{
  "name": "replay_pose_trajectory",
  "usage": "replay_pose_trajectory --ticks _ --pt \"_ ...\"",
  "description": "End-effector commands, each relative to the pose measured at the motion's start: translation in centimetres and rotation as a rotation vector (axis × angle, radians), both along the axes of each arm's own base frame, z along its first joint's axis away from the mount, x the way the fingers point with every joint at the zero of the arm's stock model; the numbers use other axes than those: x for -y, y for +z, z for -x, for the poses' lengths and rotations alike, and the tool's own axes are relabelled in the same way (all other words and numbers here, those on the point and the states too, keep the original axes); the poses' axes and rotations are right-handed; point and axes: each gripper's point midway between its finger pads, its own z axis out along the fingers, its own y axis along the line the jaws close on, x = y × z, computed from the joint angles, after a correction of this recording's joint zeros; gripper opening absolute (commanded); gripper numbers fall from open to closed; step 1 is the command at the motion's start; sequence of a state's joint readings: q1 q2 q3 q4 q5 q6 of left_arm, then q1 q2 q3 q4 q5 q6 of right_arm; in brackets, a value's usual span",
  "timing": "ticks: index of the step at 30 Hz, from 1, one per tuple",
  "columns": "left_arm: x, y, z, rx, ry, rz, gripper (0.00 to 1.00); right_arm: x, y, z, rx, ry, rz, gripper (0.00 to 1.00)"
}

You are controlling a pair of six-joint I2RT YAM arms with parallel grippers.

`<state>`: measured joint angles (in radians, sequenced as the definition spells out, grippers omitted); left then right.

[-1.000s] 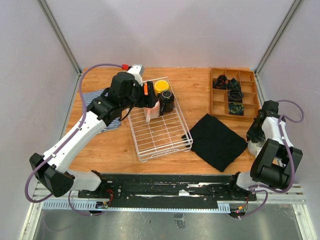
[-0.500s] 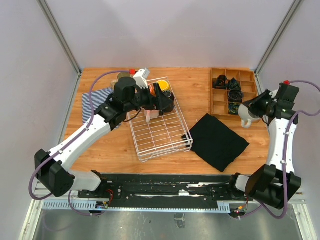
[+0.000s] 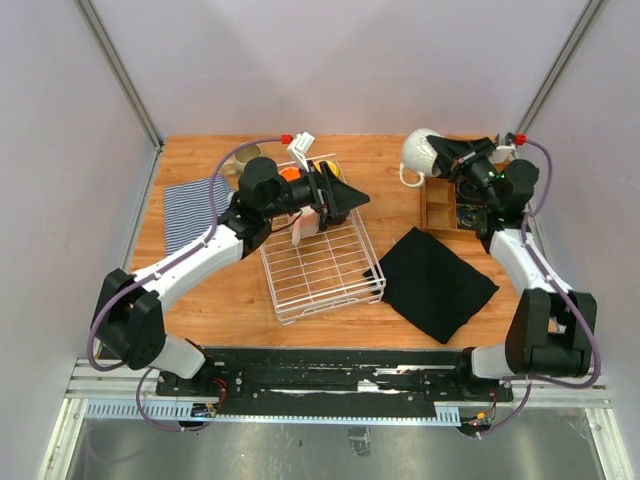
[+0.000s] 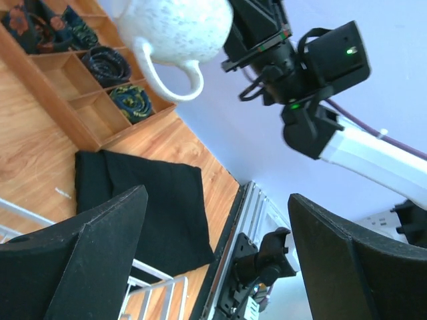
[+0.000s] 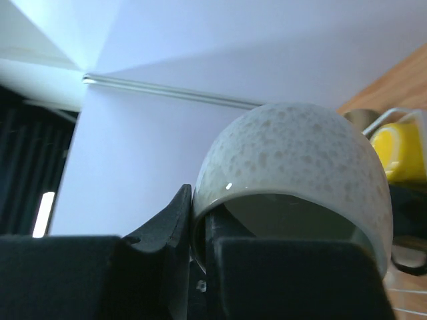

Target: Load the cups into the dish rack

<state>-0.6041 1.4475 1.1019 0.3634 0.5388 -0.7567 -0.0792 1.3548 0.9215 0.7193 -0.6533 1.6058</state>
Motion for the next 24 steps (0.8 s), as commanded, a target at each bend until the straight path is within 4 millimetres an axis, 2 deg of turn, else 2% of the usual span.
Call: replay_pose_trajectory --ticks 1,6,12,18,24 --pt "-0.1 3.5 -0.4 0.133 -0.048 0.096 0.92 -3.0 9.5 3.9 0.31 0.153 -0.284 0.01" --pt "0.4 4.0 -1.2 0.116 -0.075 0.148 0.94 -5.7 9.9 3.9 0.323 0.213 -0.354 0.01" --pt "0.5 3.2 -3.3 0.071 -0.055 0.166 0.94 -8.0 10.7 4.0 0.335 0.277 -0.4 0.01" --pt "0.7 4.4 -4.0 0.066 -0.054 0.231 0.94 -9.8 10.4 3.8 0.325 0.32 -0.423 0.01" --pt "1.0 5.8 -3.7 0.049 -0.093 0.276 0.92 -11.5 9.9 4.0 0.333 0.361 -0.39 0.01"
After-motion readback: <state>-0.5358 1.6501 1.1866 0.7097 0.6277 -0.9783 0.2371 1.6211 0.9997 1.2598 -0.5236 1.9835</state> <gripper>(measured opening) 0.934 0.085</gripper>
